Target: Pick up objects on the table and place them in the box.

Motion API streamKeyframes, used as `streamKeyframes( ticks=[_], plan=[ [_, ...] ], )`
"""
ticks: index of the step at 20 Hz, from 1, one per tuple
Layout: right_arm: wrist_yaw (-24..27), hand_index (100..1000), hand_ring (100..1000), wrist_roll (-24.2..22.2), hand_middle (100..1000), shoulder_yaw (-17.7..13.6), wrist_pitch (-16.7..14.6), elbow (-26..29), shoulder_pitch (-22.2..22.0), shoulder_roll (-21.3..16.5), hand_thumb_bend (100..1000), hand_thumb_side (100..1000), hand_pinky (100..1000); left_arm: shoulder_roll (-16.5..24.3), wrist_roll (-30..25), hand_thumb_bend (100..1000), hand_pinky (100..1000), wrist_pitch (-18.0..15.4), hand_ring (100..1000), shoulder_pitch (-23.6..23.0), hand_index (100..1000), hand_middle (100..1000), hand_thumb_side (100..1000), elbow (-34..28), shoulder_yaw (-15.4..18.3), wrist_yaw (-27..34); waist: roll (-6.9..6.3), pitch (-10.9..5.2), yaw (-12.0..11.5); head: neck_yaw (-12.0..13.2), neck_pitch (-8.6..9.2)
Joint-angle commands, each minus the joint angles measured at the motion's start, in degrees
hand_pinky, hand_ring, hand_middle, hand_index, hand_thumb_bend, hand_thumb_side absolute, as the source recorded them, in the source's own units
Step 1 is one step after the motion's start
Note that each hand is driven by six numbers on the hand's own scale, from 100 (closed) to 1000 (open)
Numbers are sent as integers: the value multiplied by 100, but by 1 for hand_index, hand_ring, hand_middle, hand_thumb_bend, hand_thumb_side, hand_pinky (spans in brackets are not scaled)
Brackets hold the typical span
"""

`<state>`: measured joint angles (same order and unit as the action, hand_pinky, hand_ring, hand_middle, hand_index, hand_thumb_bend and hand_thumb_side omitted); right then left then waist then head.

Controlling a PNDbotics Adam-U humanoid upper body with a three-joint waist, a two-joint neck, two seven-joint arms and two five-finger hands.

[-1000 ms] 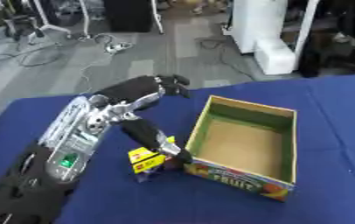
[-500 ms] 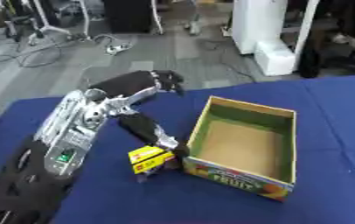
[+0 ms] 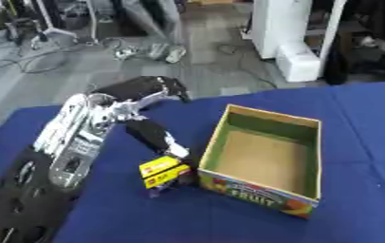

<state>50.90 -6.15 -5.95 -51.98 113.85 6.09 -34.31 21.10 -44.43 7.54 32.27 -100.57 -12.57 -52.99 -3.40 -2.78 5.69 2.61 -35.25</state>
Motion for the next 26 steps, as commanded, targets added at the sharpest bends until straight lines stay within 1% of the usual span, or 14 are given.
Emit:
streamKeyframes(
  ticks=[1, 5, 6, 7, 8, 13, 24, 26],
  plan=[
    [-7, 526, 378, 13, 444, -20, 1, 75, 40, -154, 100, 1000, 327, 40, -184, 1000, 556, 56, 876, 114, 842, 906, 720, -69, 97, -121, 29, -49, 6, 40, 1],
    [-12, 526, 378, 19, 444, -18, 1, 75, 43, -155, 100, 1000, 327, 43, -404, 1000, 523, 74, 867, 109, 834, 893, 723, -52, 93, -198, 29, -49, 9, 39, -5],
    [-13, 526, 378, 21, 444, -18, 1, 75, 44, -155, 100, 1000, 327, 44, -461, 1000, 488, 74, 866, 107, 830, 890, 718, -47, 94, -215, 28, -49, 9, 37, -6],
    [-14, 526, 378, 23, 444, -18, 1, 75, 46, -156, 100, 1000, 327, 45, -518, 1000, 484, 74, 866, 104, 830, 890, 717, -41, 95, -232, 28, -49, 10, 34, -6],
    [-15, 526, 378, 24, 444, -17, 1, 75, 47, -156, 100, 1000, 327, 46, -573, 1000, 459, 71, 864, 100, 830, 888, 715, -35, 95, -247, 28, -49, 11, 30, -6],
    [-20, 526, 378, 28, 444, -14, 1, 75, 50, -157, 100, 1000, 327, 50, -743, 1000, 416, 43, 866, 65, 833, 885, 712, 41, 73, -272, 29, -49, 14, 27, -5],
    [-22, 526, 378, 20, 444, -9, 1, 75, 60, -158, 100, 1000, 327, 46, -754, 1000, 420, -40, 854, -2, 823, 873, 695, 421, 17, -389, 30, -43, 23, 16, -10],
    [-21, 526, 378, 20, 444, -7, 1, 75, 62, -159, 100, 1000, 327, 37, -754, 1000, 426, -41, 849, -20, 826, 873, 704, 496, 10, -393, 30, -43, 25, 13, -10]
  ],
)
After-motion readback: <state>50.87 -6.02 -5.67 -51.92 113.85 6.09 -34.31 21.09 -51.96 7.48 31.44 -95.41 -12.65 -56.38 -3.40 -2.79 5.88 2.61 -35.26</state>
